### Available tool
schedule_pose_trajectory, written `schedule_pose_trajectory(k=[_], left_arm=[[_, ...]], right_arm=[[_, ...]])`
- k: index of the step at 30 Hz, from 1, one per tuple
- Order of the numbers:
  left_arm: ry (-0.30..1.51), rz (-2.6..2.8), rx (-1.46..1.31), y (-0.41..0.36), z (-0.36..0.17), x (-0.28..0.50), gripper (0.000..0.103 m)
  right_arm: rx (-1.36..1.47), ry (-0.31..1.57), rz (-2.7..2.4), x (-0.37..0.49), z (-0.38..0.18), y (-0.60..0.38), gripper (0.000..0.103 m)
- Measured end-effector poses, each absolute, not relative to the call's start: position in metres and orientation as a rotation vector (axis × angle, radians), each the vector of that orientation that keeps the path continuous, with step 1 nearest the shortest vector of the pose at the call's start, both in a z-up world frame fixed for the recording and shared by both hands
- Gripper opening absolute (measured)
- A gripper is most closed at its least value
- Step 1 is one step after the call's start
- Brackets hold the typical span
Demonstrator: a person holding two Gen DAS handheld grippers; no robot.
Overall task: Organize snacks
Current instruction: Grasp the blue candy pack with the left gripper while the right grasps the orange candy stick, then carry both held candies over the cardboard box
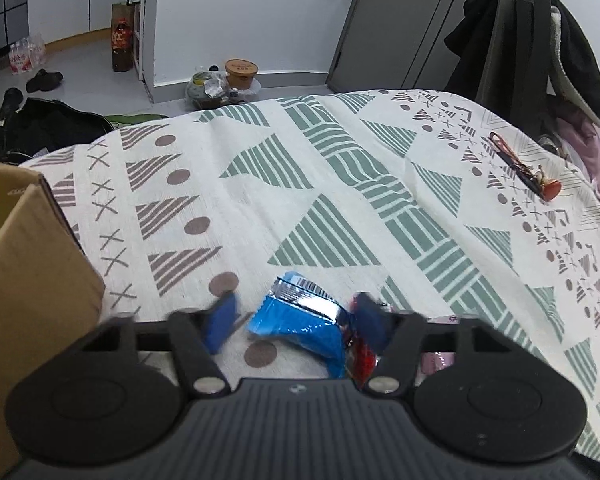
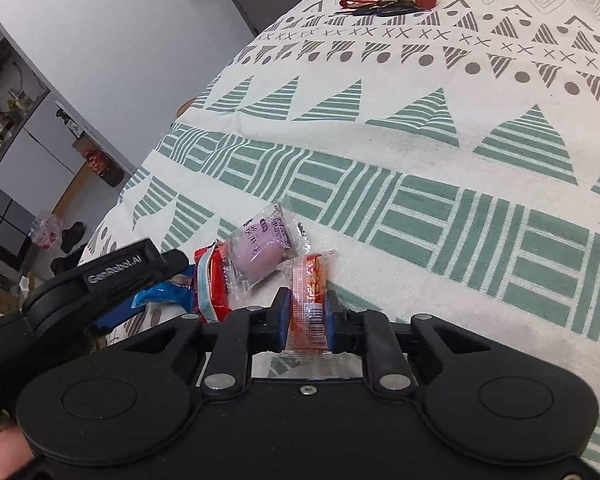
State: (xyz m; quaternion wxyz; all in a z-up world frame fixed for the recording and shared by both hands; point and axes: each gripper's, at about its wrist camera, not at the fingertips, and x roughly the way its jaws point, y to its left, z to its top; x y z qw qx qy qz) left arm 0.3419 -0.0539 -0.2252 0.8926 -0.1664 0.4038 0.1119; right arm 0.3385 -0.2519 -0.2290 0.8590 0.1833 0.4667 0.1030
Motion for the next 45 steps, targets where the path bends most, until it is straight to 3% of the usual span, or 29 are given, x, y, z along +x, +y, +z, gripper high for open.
schedule_pose_trajectory(k=[1,3,6,8,10,12,45], left_arm=[[0.840,0.230,-0.352,-0.053,-0.225,0.342,0.037],[0.847,0.217,-0.358,-0.052,-0.225,0.342,0.033],[0.850,0.209,-0.350,-0.052,-0.221,0.337,0.029],[0.850,0.214,-0.359,-0.049,-0.219,0.333,0.029],[0.847,0.218,-0.362,-0.047,-0.216,0.329,0.028],[0.841,0.218,-0.359,-0.047,-0.212,0.323,0.028],[0.670,0.314,-0.360,-0.012,-0.097,0.220,0.027]], right_arm=[[0.384,0.980,0.221,0.339,-0.229,-0.251,0.021],[0.369,0.971,0.230,0.340,-0.228,-0.246,0.029],[0.336,0.954,0.257,0.341,-0.228,-0.238,0.044],[0.300,0.949,0.262,0.341,-0.229,-0.233,0.044],[0.269,0.947,0.260,0.341,-0.230,-0.230,0.042],[0.238,0.953,0.249,0.341,-0.230,-0.228,0.019],[0.325,0.775,0.459,0.274,-0.130,-0.207,0.017]])
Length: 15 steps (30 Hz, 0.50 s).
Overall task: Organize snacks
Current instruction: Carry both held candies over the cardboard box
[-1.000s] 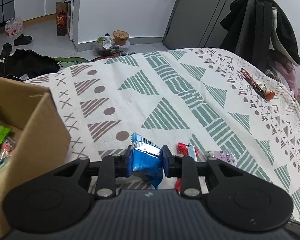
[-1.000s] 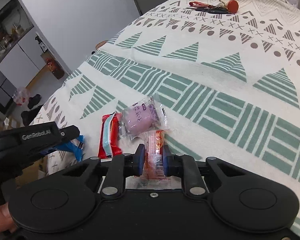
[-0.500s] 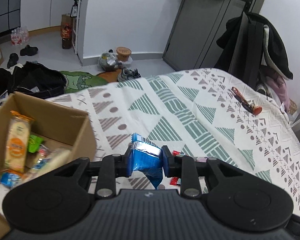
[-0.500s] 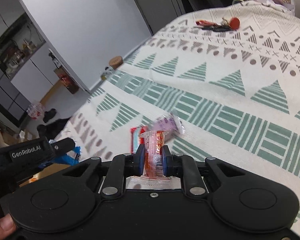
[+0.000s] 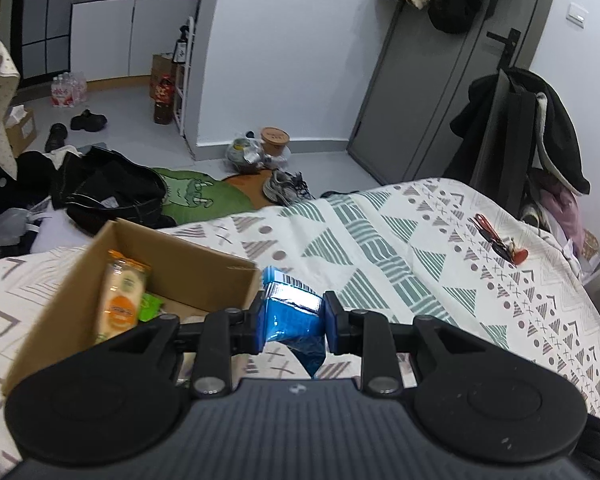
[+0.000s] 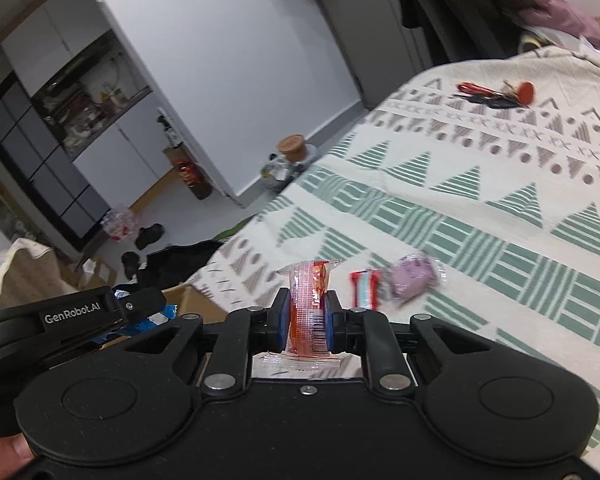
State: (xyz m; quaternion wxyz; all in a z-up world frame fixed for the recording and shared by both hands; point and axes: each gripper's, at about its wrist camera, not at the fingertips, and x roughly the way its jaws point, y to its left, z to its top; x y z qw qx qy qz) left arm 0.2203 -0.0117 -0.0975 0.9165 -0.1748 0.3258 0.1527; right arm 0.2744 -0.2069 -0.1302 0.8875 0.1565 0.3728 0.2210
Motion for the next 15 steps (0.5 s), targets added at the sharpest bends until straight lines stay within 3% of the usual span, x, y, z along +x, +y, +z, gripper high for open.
schedule_pose_trajectory(k=[15], left_arm=[[0.648,0.402,-0.386,0.038,-0.079,0.185,0.027]], right_arm=[[0.269,0.739,0.558,0.252,-0.109,-0.165,0.017]])
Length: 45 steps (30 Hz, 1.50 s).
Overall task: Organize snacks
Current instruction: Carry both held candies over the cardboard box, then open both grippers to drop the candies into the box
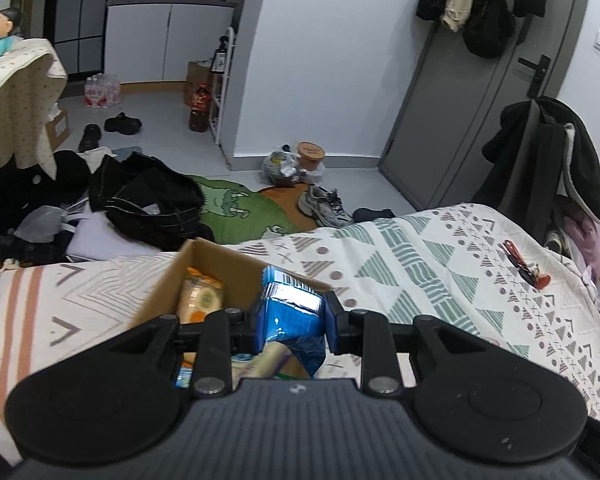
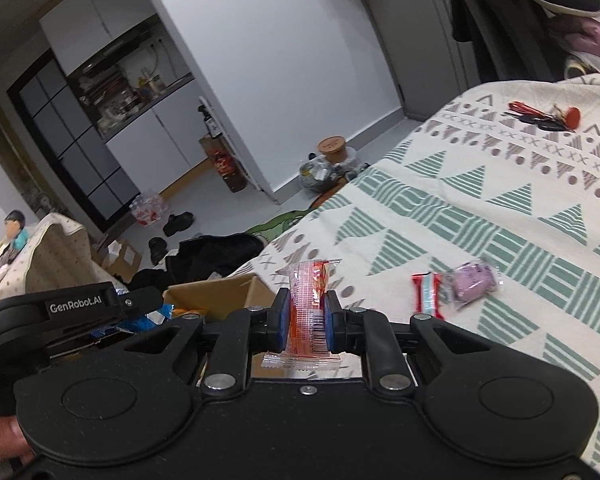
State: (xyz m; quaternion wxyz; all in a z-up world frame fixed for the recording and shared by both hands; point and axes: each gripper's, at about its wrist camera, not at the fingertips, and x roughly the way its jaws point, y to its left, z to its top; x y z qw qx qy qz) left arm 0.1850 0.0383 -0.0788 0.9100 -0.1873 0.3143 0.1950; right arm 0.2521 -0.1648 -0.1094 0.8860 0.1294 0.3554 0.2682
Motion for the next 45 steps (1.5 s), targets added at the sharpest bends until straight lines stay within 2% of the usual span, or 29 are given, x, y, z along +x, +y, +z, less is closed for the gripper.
schedule_pose_trajectory(k=[14,27,31,38,43,45], left_arm=[[0.703,0.471,-0.454,0.086,-0.093,0.165,0.028],[0.740,0.457,-0.517,0.113,-0.102,0.166,0.034],[0.746,0.475,-0.518,0.122,-0.102,0.167,0.041],[0.759,0.478,-0.529,0.132,-0.104,0.169,0.055],[0.767,0.477,-0.541,0.128,-0.106,0.169,0.072],[0.766,0.471,-0.540,0.123,-0.105,0.170,0.074]], right_arm=[[0.205,0.736,0.643,0.238,-0.108,-0.116,0.017],[0.229,0.763,0.718,0.245,-0.116,-0.078,0.017],[0.232,0.763,0.718,0.248,-0.117,-0.064,0.017],[0.257,0.758,0.703,0.255,-0.117,-0.062,0.034],[0.246,0.755,0.671,0.248,-0.112,-0.085,0.045],[0.244,0.750,0.650,0.246,-0.109,-0.096,0.051]])
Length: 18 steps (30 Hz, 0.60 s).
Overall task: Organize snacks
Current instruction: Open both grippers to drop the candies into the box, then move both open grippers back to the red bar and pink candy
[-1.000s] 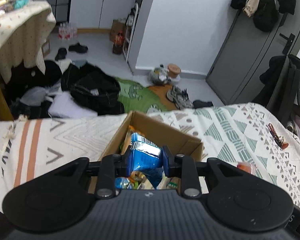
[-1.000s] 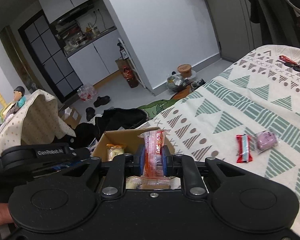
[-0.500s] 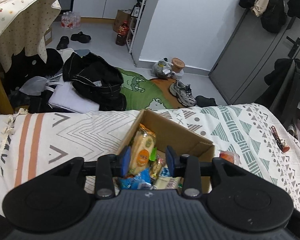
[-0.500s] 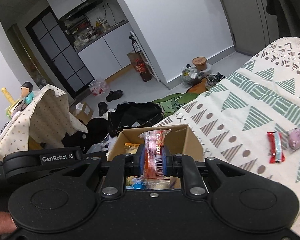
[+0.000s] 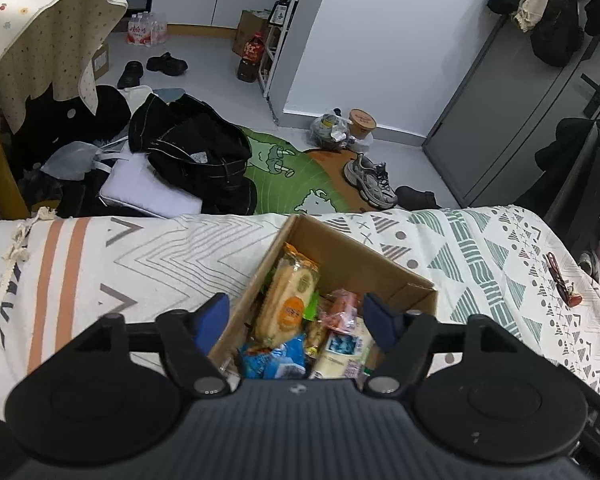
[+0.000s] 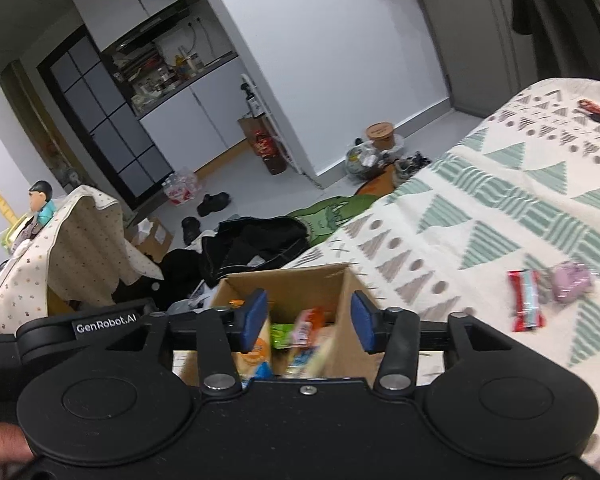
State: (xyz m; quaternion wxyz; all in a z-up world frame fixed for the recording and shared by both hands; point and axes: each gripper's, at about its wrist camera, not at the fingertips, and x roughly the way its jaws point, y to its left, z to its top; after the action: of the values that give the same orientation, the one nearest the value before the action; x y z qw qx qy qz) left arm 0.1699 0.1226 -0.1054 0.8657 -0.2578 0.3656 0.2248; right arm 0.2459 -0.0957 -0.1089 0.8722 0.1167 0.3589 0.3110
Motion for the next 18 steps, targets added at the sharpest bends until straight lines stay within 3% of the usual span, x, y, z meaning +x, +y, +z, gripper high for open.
schedule_pose_trajectory(k=[5,12,18], left_arm=[[0.761,0.447,-0.512,0.103,-0.100,0.172,0.082],[0.759,0.399,-0.476,0.070,-0.090,0.174,0.084],[0.753,0.360,-0.436,0.043,-0.084,0.176,0.090]], right_arm=[[0.240,0.733,0.591,0.244,-0.103,-0.124,0.056],[0.228,0.677,0.499,0.236,-0.091,-0.168,0.083],[0.255,0.653,0.435,0.233,-0.092,-0.207,0.091]])
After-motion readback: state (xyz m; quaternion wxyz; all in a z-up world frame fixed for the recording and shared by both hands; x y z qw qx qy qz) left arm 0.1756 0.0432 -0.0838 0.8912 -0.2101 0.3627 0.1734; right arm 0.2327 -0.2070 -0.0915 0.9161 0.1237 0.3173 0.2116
